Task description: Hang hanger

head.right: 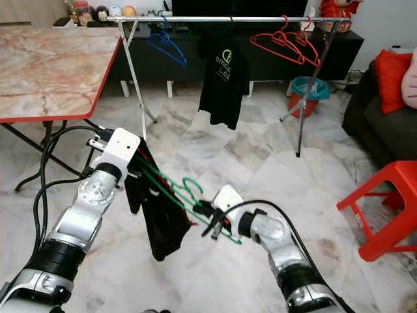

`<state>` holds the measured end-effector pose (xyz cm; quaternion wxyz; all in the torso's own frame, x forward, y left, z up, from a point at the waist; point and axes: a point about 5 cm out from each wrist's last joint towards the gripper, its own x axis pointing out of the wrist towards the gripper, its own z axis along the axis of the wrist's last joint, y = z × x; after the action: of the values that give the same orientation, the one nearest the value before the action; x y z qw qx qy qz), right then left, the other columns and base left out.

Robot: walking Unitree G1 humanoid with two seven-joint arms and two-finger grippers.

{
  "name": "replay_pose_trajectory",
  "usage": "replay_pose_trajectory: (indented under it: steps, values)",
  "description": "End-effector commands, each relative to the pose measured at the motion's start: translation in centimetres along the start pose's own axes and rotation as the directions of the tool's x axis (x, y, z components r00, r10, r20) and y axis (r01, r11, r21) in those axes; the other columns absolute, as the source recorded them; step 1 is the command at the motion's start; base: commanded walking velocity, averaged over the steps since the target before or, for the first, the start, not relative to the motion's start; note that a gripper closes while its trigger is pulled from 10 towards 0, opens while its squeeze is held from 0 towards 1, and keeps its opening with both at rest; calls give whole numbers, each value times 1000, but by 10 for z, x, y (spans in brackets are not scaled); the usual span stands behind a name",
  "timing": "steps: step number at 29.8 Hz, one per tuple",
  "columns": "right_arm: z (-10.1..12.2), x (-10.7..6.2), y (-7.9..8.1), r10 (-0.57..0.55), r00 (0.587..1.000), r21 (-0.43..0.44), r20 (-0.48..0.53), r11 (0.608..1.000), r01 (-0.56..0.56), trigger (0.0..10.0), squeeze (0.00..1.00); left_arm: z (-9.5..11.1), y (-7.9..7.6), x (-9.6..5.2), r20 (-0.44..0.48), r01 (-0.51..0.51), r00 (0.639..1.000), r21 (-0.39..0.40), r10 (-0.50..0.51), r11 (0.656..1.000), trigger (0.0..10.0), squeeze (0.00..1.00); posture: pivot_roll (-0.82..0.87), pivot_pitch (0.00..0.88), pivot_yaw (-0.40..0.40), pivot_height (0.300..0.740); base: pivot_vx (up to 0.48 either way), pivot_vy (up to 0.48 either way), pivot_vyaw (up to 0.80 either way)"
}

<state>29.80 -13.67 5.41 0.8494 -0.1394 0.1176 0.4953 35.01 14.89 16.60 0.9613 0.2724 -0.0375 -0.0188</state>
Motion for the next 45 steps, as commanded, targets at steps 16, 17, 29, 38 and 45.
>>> replay_pose_trajectory:
  steps: [16, 17, 29, 38, 45]
  values:
    - [23, -35, 0, 157, 982, 26, 109, 987, -160, 0, 0, -45, 17, -3, -195, 14, 981, 112, 8, 994, 0, 0, 40, 0, -21, 740, 0, 0, 0]
    - [27, -36, -2, 153, 978, 40, 140, 986, -160, 0, 0, -53, 15, -5, -229, 40, 973, 116, -12, 992, 0, 0, 38, 0, -20, 740, 0, 0, 0]
    - [51, -37, -14, -4, 919, 177, 394, 982, -72, 0, 0, -88, 3, -23, -362, 100, 928, 21, -86, 995, 10000, 0, 41, 0, -21, 740, 0, 0, 0]
    - [56, -31, -34, -318, 831, 382, 456, 913, 140, 8000, 0, -92, -1, -28, -346, 103, 931, -60, -117, 993, 10000, 0, 44, 0, -21, 740, 0, 0, 0]
    - [59, -22, -17, -218, 832, 417, 510, 908, -18, 10000, 0, -97, -2, -32, -353, 121, 924, -93, -147, 988, 10000, 0, 38, 0, -16, 740, 0, 0, 0]
